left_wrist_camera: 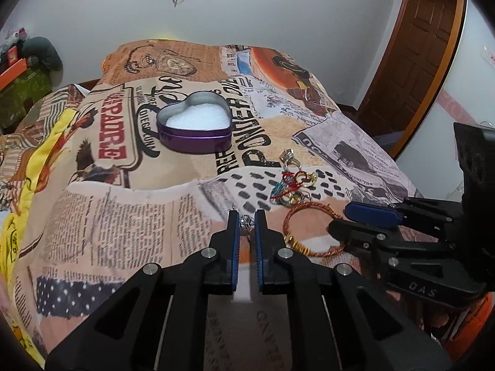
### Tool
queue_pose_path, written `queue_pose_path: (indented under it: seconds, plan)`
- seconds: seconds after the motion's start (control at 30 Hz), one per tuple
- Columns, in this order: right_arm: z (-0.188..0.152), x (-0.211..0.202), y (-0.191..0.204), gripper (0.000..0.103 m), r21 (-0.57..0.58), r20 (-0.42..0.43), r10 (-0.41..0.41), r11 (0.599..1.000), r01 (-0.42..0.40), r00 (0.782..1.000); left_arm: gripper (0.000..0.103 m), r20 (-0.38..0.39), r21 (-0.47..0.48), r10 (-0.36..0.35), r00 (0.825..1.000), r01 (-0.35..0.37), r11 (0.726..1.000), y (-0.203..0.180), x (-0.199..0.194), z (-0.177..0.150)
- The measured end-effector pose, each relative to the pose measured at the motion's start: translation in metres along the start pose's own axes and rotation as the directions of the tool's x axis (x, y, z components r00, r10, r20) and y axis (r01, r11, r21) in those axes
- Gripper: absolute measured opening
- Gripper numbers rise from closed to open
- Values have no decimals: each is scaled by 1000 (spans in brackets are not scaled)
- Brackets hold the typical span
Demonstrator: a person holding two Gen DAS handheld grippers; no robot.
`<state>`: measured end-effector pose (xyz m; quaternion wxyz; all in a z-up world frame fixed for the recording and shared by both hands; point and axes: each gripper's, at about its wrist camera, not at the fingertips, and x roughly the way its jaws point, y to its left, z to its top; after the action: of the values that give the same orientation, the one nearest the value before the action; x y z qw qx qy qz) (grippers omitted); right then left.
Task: Organize jewelry
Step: 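Move the right gripper down to the red-and-gold bracelet in the jewelry pile, then grasp the red-and-gold bracelet with the right gripper and lift it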
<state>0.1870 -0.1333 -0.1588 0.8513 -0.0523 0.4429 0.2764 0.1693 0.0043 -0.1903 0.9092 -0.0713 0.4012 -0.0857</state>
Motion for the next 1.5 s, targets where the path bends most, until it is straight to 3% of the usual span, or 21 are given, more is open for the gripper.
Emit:
queue_pose_path:
  seconds: [0.13,0.2,0.23,0.33,0.53,1.07,1.5]
  plan:
    - [-3,1,3,27,-7,4,-22,1000,22,1000,8,3,6,10,1000,-10,1000,0,-5,-5]
    - [-4,2,4,21,-4,7,-21,1000,21,1000,8,6,6,9,1000,-9,1000,-1,-7,-6]
    - [-4,2,5,12,-1,7,-23,1000,23,1000,8,10,5,9,1000,-9,1000,-1,-9,-6]
    - [-2,3,6,8,5,10,-39,999,39,999,8,22,3,7,1000,-8,1000,-1,-13,-5]
    - [2,-3,6,7,36,26,-45,998,44,999,8,62,8,15,998,-15,1000,-2,-27,0]
    - [43,-48,17,7,20,199,-62,998,59,978,8,203,7,53,978,-56,998,4,-68,28]
    - [91,-39,16,7,7,272,-37,999,37,962,8,253,-12,93,963,-93,996,27,-59,60]
